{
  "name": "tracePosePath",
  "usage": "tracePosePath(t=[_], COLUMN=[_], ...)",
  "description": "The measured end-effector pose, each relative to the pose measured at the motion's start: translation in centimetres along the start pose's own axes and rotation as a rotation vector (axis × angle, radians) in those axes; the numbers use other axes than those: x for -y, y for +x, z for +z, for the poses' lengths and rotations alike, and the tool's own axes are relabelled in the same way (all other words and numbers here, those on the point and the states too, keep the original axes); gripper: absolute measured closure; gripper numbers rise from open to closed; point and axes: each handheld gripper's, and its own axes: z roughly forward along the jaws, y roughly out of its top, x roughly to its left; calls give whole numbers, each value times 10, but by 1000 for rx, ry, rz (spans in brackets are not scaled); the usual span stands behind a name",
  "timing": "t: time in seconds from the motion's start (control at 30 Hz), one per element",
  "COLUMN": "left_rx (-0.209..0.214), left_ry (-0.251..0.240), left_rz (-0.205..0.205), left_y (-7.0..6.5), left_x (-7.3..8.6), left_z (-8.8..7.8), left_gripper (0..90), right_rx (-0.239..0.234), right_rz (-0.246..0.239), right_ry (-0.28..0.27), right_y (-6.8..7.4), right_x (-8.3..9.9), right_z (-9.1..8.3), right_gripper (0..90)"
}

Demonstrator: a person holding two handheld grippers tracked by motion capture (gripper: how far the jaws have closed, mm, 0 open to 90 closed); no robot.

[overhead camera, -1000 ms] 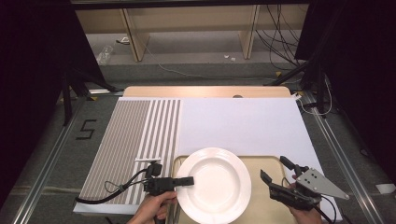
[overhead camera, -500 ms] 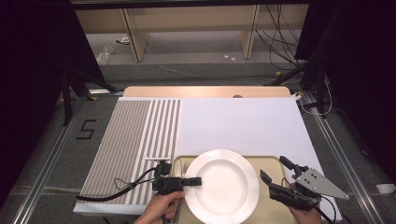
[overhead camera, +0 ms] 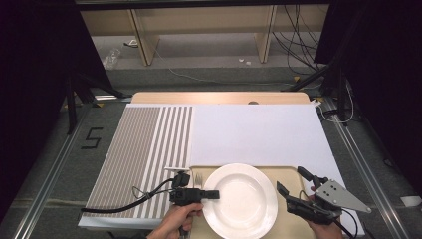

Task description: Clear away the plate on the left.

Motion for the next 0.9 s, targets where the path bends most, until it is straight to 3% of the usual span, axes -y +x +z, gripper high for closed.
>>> tracePosePath(t=[0.27,0.57,0.83,0.9], left_rx=[-17,-12,-41,-23], left_ry=[30,49,63,80], left_rz=[1,-34,-5,-2], left_y=[3,9,9,8], left_x=[0,-1,-3,-4], left_z=[8,12,10,9], left_gripper=[788,785,773,728], right_rx=[-1,-5,-7,-9], right_rz=[-1,-3,-6,-6], right_ry=[-1,0,3,4], right_y=[0,1,1,2], right_x=[0,0,0,0], right_z=[1,1,1,1], right_gripper=[223,223,223,223])
